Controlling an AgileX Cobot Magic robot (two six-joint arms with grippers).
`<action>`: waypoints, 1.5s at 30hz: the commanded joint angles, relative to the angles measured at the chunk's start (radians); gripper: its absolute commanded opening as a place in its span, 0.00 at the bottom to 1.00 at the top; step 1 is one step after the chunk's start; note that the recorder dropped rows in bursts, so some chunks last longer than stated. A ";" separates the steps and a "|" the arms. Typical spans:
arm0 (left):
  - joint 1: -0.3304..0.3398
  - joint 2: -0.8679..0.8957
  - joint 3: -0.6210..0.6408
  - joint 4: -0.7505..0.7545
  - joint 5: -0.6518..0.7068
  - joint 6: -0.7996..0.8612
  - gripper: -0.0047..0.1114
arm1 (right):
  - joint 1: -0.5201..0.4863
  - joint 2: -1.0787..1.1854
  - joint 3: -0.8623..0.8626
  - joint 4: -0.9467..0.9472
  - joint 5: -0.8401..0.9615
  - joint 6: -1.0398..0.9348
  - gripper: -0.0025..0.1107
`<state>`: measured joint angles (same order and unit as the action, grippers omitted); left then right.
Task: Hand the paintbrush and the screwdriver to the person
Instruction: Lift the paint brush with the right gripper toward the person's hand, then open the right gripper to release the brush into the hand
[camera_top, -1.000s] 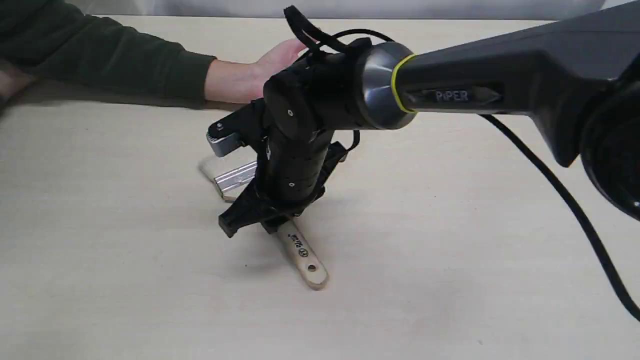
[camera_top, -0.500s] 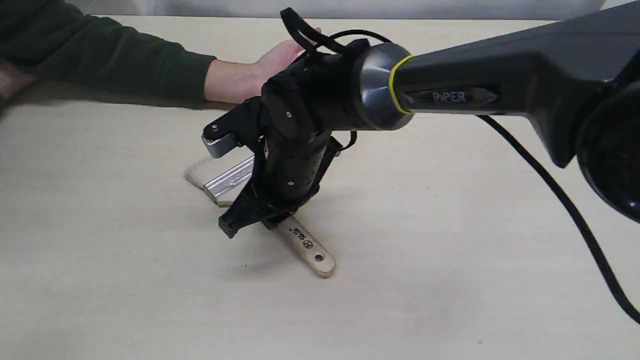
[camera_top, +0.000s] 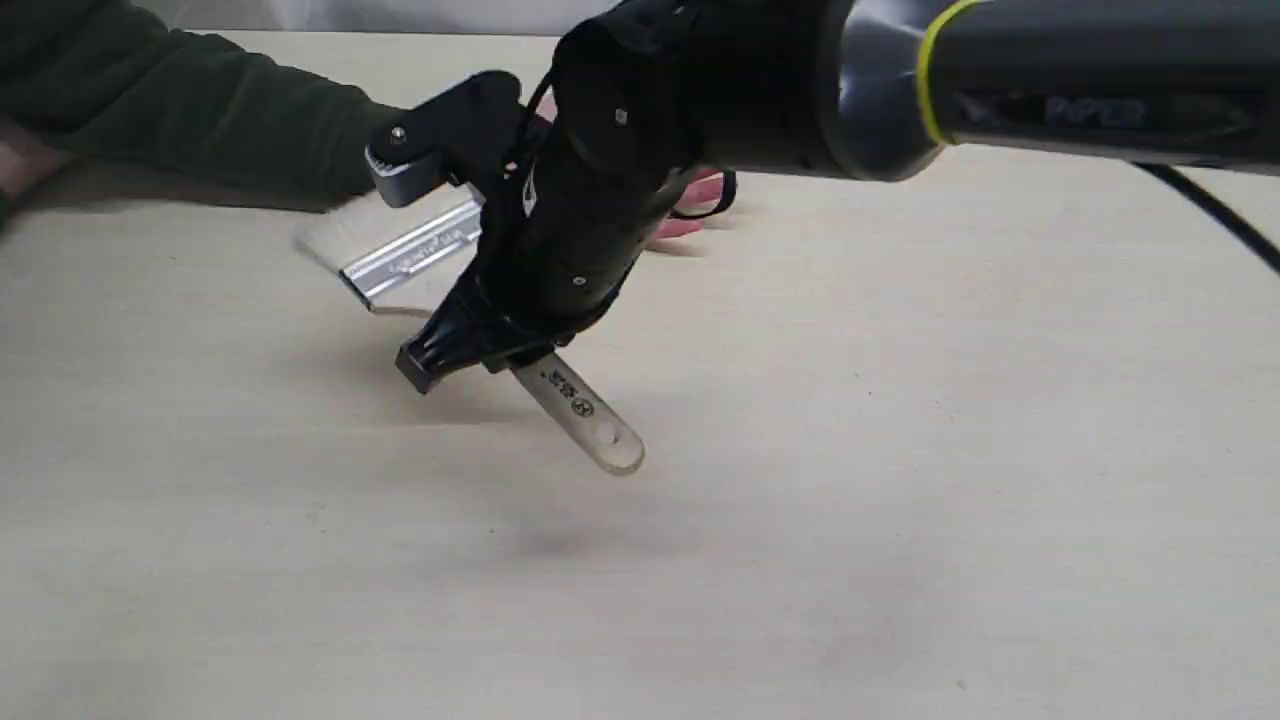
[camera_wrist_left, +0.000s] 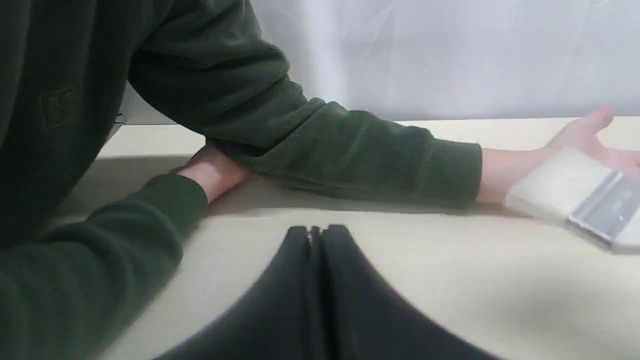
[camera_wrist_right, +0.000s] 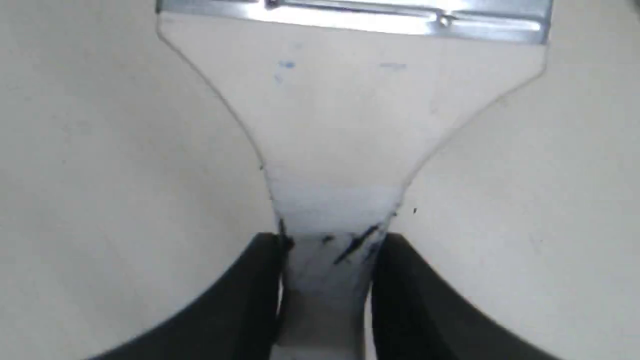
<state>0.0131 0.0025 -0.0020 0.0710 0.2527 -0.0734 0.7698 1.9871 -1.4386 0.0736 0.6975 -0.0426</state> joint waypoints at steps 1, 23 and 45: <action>-0.002 -0.002 0.002 -0.001 -0.003 -0.002 0.04 | -0.008 -0.061 0.001 -0.068 -0.050 0.018 0.06; -0.002 -0.002 0.002 -0.003 -0.001 -0.002 0.04 | -0.258 0.159 -0.383 -0.166 -0.010 0.090 0.06; -0.002 -0.002 0.002 -0.001 -0.003 -0.002 0.04 | -0.319 0.389 -0.602 -0.168 0.103 0.137 0.52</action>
<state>0.0131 0.0025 -0.0020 0.0710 0.2527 -0.0734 0.4562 2.3882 -2.0368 -0.0902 0.7816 0.0911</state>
